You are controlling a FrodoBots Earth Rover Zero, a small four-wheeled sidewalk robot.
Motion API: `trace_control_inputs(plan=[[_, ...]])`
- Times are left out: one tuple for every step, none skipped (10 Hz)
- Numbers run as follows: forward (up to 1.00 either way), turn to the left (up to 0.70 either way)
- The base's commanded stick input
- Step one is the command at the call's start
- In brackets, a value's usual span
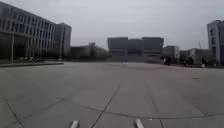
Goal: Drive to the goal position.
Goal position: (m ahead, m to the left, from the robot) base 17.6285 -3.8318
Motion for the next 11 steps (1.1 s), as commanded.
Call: trace_control_inputs(plan=[[1.00, 0.02], [1.00, 0.02], [1.00, 0.02], [1.00, 0.02], [1.00, 0.02], [1.00, 0.02], [1.00, 0.02], [1.00, 0.02], [1.00, 0.02], [1.00, 0.02], [1.00, 0.02]])
